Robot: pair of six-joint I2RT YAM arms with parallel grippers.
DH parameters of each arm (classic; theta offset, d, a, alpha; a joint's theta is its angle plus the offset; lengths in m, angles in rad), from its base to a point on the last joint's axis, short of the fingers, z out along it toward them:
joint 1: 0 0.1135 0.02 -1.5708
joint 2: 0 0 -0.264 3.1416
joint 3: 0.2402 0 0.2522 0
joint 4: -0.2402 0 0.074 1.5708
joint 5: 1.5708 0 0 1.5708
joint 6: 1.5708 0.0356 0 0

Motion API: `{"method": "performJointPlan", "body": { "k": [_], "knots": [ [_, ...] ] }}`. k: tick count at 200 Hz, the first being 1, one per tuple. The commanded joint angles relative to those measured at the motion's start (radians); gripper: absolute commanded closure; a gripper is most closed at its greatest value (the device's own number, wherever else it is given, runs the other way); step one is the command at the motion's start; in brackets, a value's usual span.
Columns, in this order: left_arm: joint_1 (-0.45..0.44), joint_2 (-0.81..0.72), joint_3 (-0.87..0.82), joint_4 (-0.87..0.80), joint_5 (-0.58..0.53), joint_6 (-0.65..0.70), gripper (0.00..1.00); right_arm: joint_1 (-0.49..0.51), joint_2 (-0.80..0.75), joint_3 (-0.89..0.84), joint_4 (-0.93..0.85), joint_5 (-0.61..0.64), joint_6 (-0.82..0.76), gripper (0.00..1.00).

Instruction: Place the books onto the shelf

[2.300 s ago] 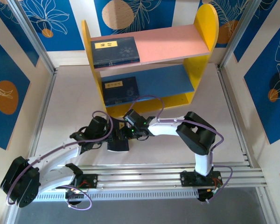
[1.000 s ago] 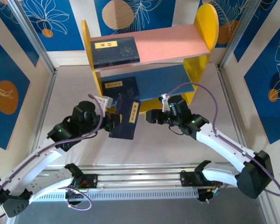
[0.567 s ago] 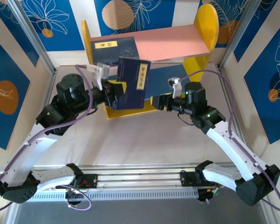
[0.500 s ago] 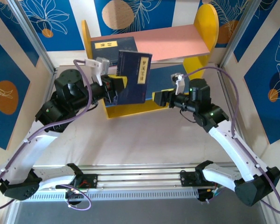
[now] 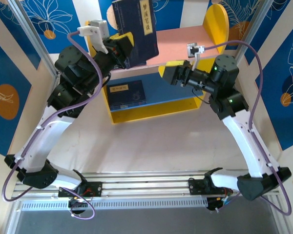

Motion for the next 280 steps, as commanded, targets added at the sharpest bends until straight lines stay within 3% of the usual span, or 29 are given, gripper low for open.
{"method": "performJointPlan", "body": {
  "k": [1,34,146,239,280],
  "knots": [
    [-0.003,0.025,0.04,0.23,-0.07,0.005,1.0,-0.006,0.055,0.06,0.139,-0.078,0.131,0.17],
    [-0.002,0.064,0.043,0.317,-0.124,-0.029,1.0,-0.004,0.134,0.143,0.217,-0.083,0.206,0.15],
    [-0.003,0.072,-0.049,0.515,-0.142,-0.138,1.0,-0.001,0.354,0.246,0.631,-0.13,0.543,0.14],
    [-0.002,0.075,-0.08,0.635,-0.267,-0.059,1.0,0.026,0.351,0.153,0.75,-0.125,0.592,0.15],
    [-0.003,0.086,-0.073,0.648,-0.267,-0.066,1.0,0.045,0.362,0.158,0.764,-0.116,0.593,0.15]
  ]
}}
